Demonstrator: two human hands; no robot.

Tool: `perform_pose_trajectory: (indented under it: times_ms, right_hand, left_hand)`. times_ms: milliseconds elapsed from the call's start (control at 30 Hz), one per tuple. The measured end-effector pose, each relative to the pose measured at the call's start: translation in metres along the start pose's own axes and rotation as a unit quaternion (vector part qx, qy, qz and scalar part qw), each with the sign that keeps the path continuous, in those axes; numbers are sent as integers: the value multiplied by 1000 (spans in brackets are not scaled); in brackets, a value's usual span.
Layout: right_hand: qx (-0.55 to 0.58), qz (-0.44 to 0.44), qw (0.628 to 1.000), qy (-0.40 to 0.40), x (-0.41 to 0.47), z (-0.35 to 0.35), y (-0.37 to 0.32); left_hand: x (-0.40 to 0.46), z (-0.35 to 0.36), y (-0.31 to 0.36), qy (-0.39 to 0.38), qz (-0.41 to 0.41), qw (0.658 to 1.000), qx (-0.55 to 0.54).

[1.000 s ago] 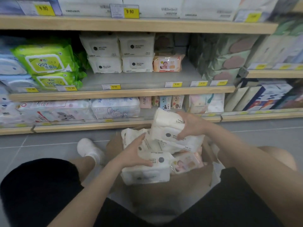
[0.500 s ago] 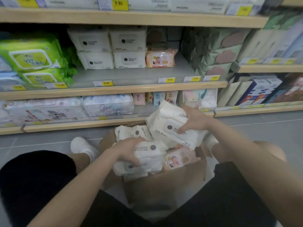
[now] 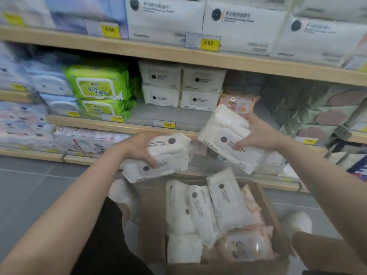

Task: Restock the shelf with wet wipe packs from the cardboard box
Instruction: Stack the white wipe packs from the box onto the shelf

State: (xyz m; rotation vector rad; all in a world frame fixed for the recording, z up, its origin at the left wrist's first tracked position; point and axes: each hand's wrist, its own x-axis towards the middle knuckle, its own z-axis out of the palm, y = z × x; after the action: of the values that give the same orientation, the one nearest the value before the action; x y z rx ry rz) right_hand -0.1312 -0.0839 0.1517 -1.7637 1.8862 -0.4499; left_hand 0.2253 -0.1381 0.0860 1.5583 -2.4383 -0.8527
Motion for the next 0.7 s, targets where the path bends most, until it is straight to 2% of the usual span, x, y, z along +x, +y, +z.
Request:
perform_pose_trajectory:
  times_ms: [233,300,400,700]
  right_hand:
    - [-74,-71,994,29,92,33,-52]
    - [-112,-82,990,30,120,41,-71]
    - [-157,-109,981,25,165,53,-97]
    - [-235,-178,955,41,274,102,-148]
  left_hand:
    - [12,-28,-76,90,-68,993,-28]
    - [18,-39,-91,107,-75,991,-8]
    - [26,-53,-109,126,-102,986,38]
    - [42,-60,-146,150,-143,978,23]
